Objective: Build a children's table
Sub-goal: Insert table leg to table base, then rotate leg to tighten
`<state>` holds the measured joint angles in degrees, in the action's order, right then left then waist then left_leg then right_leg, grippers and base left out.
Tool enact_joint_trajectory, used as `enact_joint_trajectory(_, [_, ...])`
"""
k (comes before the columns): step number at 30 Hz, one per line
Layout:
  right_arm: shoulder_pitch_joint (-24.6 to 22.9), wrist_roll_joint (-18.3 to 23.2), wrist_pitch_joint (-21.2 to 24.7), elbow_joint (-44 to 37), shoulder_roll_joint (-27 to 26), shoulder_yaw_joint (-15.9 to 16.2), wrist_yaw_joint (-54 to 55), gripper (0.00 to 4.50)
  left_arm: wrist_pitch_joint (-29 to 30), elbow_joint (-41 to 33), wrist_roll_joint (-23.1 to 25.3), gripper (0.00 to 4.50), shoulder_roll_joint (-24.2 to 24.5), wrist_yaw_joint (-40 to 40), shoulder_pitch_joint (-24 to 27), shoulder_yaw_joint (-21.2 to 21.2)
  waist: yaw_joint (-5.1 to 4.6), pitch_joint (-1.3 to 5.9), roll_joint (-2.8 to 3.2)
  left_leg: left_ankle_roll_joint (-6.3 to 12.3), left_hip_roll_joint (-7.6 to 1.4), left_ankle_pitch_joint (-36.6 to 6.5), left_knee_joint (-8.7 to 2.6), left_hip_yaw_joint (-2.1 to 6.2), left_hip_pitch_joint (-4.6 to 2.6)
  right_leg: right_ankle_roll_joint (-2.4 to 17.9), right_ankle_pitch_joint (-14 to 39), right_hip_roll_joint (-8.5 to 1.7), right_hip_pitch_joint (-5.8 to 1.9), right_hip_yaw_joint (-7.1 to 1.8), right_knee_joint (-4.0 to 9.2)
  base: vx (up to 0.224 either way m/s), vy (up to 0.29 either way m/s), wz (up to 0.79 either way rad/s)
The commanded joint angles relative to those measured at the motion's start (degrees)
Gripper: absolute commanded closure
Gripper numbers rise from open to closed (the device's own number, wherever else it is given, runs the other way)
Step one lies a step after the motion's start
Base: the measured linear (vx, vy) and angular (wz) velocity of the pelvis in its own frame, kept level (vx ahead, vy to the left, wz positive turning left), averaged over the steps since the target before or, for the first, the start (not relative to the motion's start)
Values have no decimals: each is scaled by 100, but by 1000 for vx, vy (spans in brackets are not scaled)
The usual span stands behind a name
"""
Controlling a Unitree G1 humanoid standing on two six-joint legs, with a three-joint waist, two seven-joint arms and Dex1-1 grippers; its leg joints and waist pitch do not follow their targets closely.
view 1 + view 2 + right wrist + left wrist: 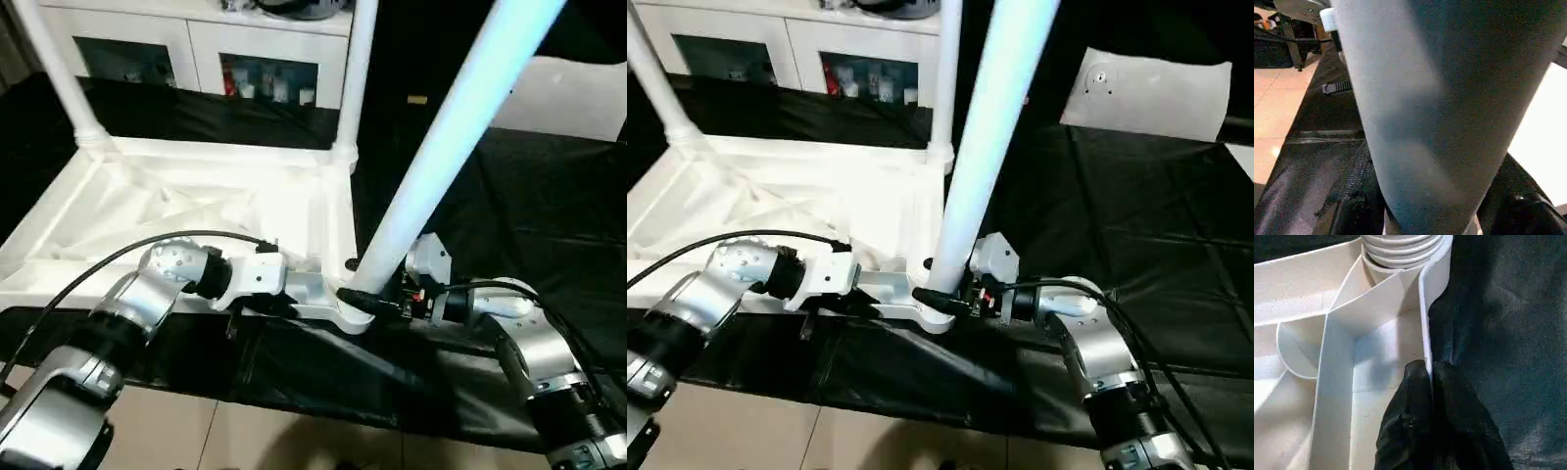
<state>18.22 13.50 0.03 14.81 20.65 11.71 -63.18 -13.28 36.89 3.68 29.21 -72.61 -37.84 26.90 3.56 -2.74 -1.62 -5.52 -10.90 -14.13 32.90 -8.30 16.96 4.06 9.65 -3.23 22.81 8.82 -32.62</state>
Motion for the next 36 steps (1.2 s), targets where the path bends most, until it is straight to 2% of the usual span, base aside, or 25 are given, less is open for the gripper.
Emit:
enact_joint_trajectory(1, [-434, -249, 414, 325, -129, 1078, -712, 261, -22, 236, 474, 450, 44, 188, -107, 92, 1, 164, 61, 526, -198, -561, -362, 0, 153, 152, 2228, -538, -382, -435, 503, 0, 0, 0])
enact_joint_trajectory(4, [-443, -230, 485, 299, -183, 1122, -735, 261, -162, 450, 496, 450, 31, 159, -205, 129, 2, 157, 62, 508, -172, -625, -364, -1, 158, -4, 2502, -527, -379, -420, 544, 0, 0, 0])
enact_joint_trajectory(9, [-422, -254, 470, 350, -219, 1095, -703, 261, -315, 661, 502, 450, -5, 149, -283, 137, -3, 159, 68, 524, -178, -627, -369, 1, 167, -49, 2472, -523, -367, -414, 548, 0, 0, 0])
enact_joint_trajectory(12, [-411, -280, 448, 403, -275, 1024, -612, 261, -361, 762, 518, 450, -21, 178, -297, 110, -8, 146, 65, 506, -168, -715, -371, -3, 162, -101, 2645, -524, -356, -405, 577, 0, 0, 0])
enact_joint_trajectory(17, [-363, -347, 320, 560, -417, 879, -255, 261, -273, 751, 497, 450, 24, 321, -202, 40, -31, 109, 69, 433, -156, -983, -382, 0, 120, -298, 3207, -530, -315, -368, 677, 0, 0, 0])
enact_joint_trajectory(20, [-328, -393, 272, 648, -510, 791, -11, 261, -160, 682, 459, 450, 57, 401, -121, -33, -63, 69, 80, 384, -123, -1161, -394, 2, 56, -498, 3629, -532, -303, -289, 790, 0, 0, 0])
enact_joint_trajectory(21, [-278, -444, 215, 786, -677, 619, 411, 261, 127, 481, 349, 450, 92, 559, 51, -187, -89, 76, 96, 313, -148, -1190, -410, 21, 63, -512, 3663, -565, -318, -287, 781, 0, 0, 0])
enact_joint_trajectory(24, [-242, -459, 233, 878, -828, 461, 783, 261, 333, 325, 263, 450, 110, 656, 174, -292, -175, 48, 109, 281, -126, -1350, -408, 41, 54, -594, 3850, -540, -296, -228, 843, 0, 0, 0])
enact_joint_trajectory(25, [-221, -465, 265, 939, -977, 297, 1147, 261, 705, -58, 125, 450, 114, 831, 438, -461, -229, 43, 152, 261, -152, -1484, -405, 59, 47, -659, 3926, -574, -329, -158, 880, 0, 0, 0])
enact_joint_trajectory(26, [-221, -465, 265, 939, -977, 297, 1147, 261, 705, -58, 125, 450, 114, 831, 438, -461, -266, 10, 159, 282, -153, -1559, -415, 69, 64, -682, 3978, -553, -327, -101, 927, 0, 0, 0])
enact_joint_trajectory(27, [-211, -463, 270, 971, -1047, 225, 1315, 261, 898, -278, 61, 450, 117, 905, 582, -546, -324, -25, 210, 292, -173, -1856, -400, 89, -4, -782, 4125, -541, -304, 13, 1032, 0, 0, 0])
enact_joint_trajectory(28, [-172, -485, 268, 1063, -1194, 92, 1685, 261, 1340, -831, -6, 450, 101, 1101, 924, -705, -370, -28, 237, 274, -218, -2027, -405, 103, -49, -763, 4065, -562, -307, 58, 1044, 0, 0, 0])
enact_joint_trajectory(29, [-131, -509, 253, 1156, -1331, -26, 2031, 261, 1739, -1332, -48, 450, 78, 1287, 1227, -844, -494, -30, 257, 231, -346, -2291, -477, 175, 37, -711, 3713, -605, -459, 144, 974, 0, 0, 0])
enact_joint_trajectory(30, [-107, -522, 231, 1204, -1397, -77, 2192, 261, 1929, -1558, -56, 450, 58, 1389, 1362, -907, -532, -54, 319, 210, -471, -2585, -563, 238, 98, -635, 3471, -620, -545, 163, 874, 0, 0, 0])
enact_joint_trajectory(31, [-68, -549, 177, 1276, -1492, -148, 2430, 261, 2158, -1843, -49, 450, 22, 1534, 1527, -981, -488, -153, 398, 184, -978, -3992, -1059, 518, 349, -243, 2066, -610, -745, -303, -204, 0, 0, 0])
enact_joint_trajectory(32, [-1, -565, 124, 1383, -1613, -239, 2728, 261, 2473, -2177, -37, 450, -77, 1740, 1700, -1066, -478, -166, 362, 154, -1000, -4226, -1128, 494, 266, -76, 1562, -621, -637, -477, -329, 0, 0, 0])
enact_joint_trajectory(33, [29, -563, 108, 1430, -1670, -284, 2859, 261, 2617, -2317, -32, 450, -128, 1836, 1771, -1105, -514, -184, 174, -45, -449, -3906, -796, 285, 15, 2, 2639, -649, -267, -650, 178, 0, 0, 0])
enact_joint_trajectory(34, [71, -548, 97, 1493, -1750, -345, 3042, 261, 2820, -2507, -6, 450, -207, 1978, 1858, -1156, -492, -203, 87, -55, -84, -3128, -459, 181, -157, -291, 4371, -685, -36, -532, 672, 0, 0, 0])
enact_joint_trajectory(35, [148, -517, 109, 1601, -1877, -445, 3311, 261, 3132, -2807, 76, 450, -372, 2206, 1972, -1194, -497, -199, -31, 234, 316, -1424, 227, -9, -333, -818, 6287, -771, 177, -394, 1139, 0, 0, 0])
enact_joint_trajectory(36, [174, -511, 114, 1638, -1914, -472, 3390, 261, 3227, -2897, 97, 450, -427, 2269, 2003, -1199, -468, -178, 60, 371, 246, -1067, 112, 45, -189, -768, 6273, -918, -30, -521, 1082, 55, 9, -35])
